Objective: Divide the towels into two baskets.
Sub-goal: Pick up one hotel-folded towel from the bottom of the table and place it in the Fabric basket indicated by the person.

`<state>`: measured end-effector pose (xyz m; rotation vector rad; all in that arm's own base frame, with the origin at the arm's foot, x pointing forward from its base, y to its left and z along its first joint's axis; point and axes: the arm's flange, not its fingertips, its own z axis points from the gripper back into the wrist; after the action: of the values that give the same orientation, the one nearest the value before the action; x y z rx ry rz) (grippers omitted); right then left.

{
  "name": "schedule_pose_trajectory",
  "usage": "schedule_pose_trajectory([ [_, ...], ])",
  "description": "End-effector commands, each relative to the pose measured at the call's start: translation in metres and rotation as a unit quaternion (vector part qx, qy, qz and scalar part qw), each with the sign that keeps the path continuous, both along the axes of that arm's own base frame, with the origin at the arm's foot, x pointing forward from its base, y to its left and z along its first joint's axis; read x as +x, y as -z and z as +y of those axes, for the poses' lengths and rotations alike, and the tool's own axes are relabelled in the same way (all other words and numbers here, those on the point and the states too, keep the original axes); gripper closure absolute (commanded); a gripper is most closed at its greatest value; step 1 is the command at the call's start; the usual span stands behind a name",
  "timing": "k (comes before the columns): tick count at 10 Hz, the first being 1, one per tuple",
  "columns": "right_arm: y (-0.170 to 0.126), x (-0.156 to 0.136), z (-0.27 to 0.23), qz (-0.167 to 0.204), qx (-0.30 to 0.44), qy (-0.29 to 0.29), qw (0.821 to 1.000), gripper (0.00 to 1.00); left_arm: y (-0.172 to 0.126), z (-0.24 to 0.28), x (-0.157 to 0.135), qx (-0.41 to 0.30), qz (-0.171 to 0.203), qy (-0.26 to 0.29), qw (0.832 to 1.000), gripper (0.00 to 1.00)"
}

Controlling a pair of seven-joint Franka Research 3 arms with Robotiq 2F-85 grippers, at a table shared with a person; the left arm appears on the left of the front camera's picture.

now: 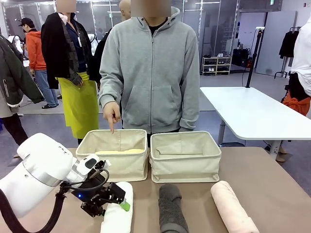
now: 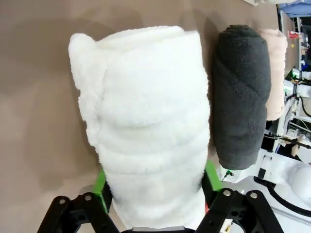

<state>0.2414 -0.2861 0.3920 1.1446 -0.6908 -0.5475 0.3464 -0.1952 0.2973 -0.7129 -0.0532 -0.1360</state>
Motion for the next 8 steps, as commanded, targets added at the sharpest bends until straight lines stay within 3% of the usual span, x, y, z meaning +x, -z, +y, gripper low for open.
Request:
schedule_pose_trajectory([
  [1,-0.003,-0.002,0.001,-0.005,0.004,0.004,1.0,0.0,0.004,-0.008,-0.003,0.0,-0.011,-0.01,1.0,0.35],
  [5,-0.003,-0.002,0.001,-0.005,0.004,0.004,1.0,0.0,-0.006,-0.004,-0.002,-0.005,-0.024,-0.009,1.0,0.73],
  [7,-0.003,-0.002,0.001,-0.005,0.004,0.004,1.0,0.0,-0.038,0.004,-0.007,0.007,-0.034,0.025,0.999,0.71],
  [8,-0.003,-0.002,0.001,-0.005,0.004,0.004,1.0,0.0,-0.065,0.014,-0.01,0.024,-0.059,0.055,0.996,0.71],
])
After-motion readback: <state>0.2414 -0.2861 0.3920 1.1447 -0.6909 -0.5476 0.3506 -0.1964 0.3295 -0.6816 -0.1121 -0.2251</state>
